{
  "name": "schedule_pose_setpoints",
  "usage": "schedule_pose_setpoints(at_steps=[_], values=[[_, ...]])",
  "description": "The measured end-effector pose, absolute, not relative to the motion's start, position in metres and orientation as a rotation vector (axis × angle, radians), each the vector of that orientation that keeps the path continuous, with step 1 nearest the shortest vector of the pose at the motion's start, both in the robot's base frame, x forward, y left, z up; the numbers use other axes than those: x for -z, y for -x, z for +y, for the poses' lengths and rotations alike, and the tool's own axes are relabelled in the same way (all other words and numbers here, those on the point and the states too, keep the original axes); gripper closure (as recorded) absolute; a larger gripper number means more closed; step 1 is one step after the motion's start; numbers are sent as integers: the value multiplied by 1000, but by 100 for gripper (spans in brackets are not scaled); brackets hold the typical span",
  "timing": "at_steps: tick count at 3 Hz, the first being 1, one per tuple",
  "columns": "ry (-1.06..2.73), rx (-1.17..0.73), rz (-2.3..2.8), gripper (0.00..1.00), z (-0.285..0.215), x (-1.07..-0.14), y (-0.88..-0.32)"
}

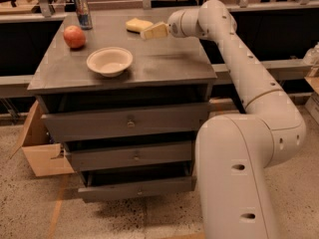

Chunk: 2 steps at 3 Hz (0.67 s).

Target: Move sponge near paper bowl

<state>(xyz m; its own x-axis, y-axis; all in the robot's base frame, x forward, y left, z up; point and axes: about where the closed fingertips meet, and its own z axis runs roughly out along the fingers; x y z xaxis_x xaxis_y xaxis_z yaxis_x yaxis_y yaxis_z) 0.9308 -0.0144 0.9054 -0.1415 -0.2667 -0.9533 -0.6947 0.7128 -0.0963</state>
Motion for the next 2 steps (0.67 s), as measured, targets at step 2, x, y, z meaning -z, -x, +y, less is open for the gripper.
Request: schedule_pose_setpoints(at_steps=[2], values=[[681,-409,1776,0,-10,-889,-957]])
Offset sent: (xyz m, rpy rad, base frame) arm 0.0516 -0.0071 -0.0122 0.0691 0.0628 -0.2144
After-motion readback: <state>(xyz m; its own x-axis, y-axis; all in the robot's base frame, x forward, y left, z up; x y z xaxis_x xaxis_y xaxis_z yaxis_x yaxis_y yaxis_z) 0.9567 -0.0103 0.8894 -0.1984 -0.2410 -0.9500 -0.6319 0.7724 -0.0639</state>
